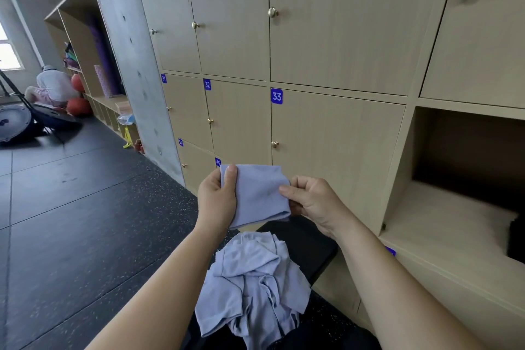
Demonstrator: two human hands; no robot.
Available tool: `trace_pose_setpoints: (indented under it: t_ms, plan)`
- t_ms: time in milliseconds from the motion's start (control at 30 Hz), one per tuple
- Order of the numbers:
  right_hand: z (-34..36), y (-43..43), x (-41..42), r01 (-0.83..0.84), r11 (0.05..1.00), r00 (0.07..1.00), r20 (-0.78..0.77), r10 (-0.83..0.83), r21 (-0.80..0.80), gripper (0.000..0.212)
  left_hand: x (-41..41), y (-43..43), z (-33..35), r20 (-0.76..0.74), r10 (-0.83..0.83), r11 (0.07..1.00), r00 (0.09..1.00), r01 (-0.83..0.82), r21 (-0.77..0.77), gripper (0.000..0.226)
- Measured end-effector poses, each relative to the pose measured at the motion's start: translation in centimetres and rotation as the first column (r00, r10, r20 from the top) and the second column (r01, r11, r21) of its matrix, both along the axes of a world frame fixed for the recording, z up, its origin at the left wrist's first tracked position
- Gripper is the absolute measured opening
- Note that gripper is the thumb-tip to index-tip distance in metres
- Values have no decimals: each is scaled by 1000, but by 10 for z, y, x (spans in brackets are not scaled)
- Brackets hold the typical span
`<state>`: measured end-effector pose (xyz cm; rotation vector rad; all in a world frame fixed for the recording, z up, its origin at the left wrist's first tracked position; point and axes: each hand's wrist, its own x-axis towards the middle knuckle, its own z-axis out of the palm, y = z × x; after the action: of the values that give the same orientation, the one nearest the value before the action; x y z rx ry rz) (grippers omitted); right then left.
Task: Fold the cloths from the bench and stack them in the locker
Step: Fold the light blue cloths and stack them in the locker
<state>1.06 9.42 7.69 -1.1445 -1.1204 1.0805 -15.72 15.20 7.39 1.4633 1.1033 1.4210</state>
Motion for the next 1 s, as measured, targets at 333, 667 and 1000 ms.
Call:
trace_pose_setpoints:
  t_ms: [333,667,1000]
  plan:
    - [-26,-5,-6,-49,991,994,-107,36,-122,17,18,-4,-16,-69,206,976,976,-200,84,33]
    - [-25,-23,36,81,975,989,-104,-104,-206,18,19,-10,-21,-107,-19,991,994,4,-137,44]
    - [-49,-60,73,109,967,914,-360,-189,-231,16,89,-24,-40,-453,-229,973,862,197,-117,51]
